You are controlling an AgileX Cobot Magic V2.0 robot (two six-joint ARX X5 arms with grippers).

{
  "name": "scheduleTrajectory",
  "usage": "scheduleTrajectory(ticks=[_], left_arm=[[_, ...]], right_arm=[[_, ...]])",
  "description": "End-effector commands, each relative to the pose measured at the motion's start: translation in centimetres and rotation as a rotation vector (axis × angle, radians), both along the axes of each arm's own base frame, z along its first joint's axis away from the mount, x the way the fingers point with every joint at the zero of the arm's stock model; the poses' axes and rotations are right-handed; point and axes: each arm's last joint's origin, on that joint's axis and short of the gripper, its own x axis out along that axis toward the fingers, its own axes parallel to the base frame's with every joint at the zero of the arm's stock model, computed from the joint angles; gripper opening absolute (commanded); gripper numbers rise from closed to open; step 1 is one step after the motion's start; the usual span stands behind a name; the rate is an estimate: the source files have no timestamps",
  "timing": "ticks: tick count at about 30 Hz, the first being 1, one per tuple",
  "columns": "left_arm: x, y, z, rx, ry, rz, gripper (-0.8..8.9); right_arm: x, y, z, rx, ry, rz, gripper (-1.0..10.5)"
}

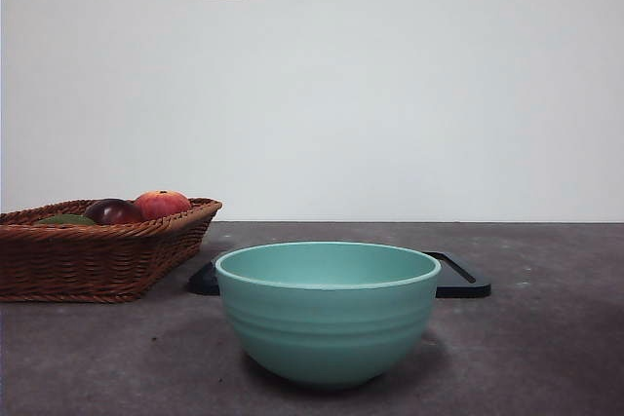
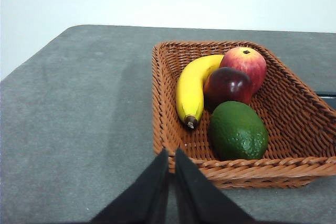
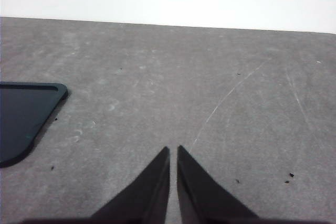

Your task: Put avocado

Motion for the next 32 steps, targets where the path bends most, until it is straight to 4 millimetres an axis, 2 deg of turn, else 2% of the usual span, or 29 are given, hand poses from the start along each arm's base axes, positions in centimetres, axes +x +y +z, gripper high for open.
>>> scheduleTrajectory(ticks=[1, 10, 15, 19, 24, 28, 32], left_arm=[[0.1, 0.0, -0.8, -0.020, 0.025, 0.007, 0.19], [0.1, 0.0, -0.8, -0.060, 0.026, 0.013, 0.18], [0.1, 0.0, -0.6, -0.094, 0.020, 0.011, 0.15], [0.0, -0.2, 0.5, -0.199, -0.026, -0.024, 0.16], [-0.4, -0.4, 2.5, -0.237, -0.090, -0.062, 0.16], [-0.7, -0.5, 4.5, -0.320, -0.120, -0.067, 0.16], [-0.9, -0.5, 7.3, -0.318, -0.136, -0.082, 0.16]], right_arm=[[0.0, 0.0, 0.0, -0.005, -0.008, 0.000, 0.2], [0.0, 0.0, 0.0, 0.021, -0.009, 0.000, 0.2], [0.0, 0.1, 0.0, 0.137, -0.012, 0.015, 0.2], [0.0, 0.1, 0.4, 0.207, -0.027, 0.014, 0.1], [-0.4, 0.3, 2.5, 0.285, -0.088, 0.027, 0.1], [-1.1, 0.4, 5.1, 0.356, -0.156, 0.043, 0.1], [-2.1, 0.5, 7.9, 0.385, -0.203, 0.053, 0.1]])
